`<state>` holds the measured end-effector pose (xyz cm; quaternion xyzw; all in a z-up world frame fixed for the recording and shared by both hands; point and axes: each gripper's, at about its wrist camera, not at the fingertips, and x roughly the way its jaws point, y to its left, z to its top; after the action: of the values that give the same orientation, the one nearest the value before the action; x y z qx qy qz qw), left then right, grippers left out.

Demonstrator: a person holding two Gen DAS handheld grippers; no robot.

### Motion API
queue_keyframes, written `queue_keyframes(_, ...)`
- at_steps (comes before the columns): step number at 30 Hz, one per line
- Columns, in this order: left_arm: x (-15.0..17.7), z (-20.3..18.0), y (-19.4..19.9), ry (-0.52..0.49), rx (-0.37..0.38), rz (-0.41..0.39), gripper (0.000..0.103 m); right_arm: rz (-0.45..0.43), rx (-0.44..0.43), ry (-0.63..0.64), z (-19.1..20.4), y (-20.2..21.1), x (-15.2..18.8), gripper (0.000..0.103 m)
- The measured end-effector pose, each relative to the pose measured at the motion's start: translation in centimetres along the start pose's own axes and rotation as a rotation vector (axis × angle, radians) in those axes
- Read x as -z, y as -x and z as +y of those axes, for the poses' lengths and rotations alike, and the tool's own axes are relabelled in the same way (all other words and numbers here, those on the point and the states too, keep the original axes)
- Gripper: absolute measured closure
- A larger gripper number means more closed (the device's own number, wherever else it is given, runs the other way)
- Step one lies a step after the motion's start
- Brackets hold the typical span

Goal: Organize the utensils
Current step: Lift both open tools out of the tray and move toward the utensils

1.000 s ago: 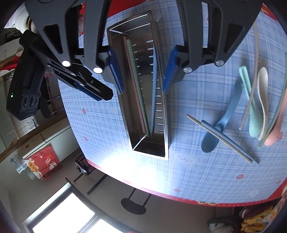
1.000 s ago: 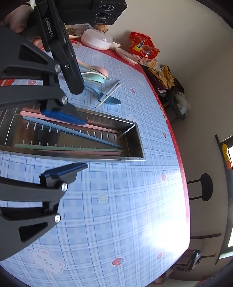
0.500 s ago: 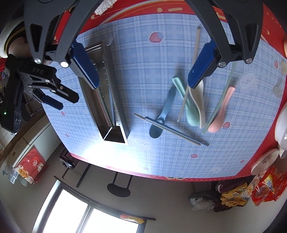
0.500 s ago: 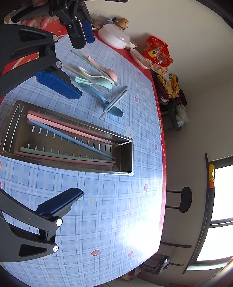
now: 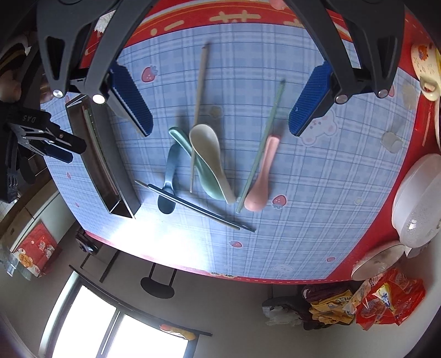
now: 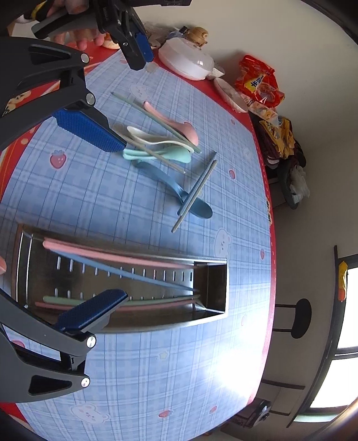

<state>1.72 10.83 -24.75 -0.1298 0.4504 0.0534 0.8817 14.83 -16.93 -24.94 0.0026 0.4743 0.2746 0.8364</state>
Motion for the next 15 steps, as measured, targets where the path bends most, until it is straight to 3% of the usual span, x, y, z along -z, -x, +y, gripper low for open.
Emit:
queue_keyframes(6, -1.6, 4.2, -1.1, -0.019, 0.057, 0.023, 0.006, 0.038, 0.069, -0.010, 2.7, -1.9, -0.5, 0.006)
queue_keyframes(11, -2.4, 7.2, -3.0, -0.023, 0.098, 0.082, 0.006, 0.073, 0.077, -0.109, 3.5, -3.8, -0.6, 0.006)
queue_keyframes(15, -3.0, 8.6, -4.4, -0.036, 0.086, 0.121, 0.006, 0.102, 0.079, -0.070, 5.8, -5.7, 0.0, 0.006)
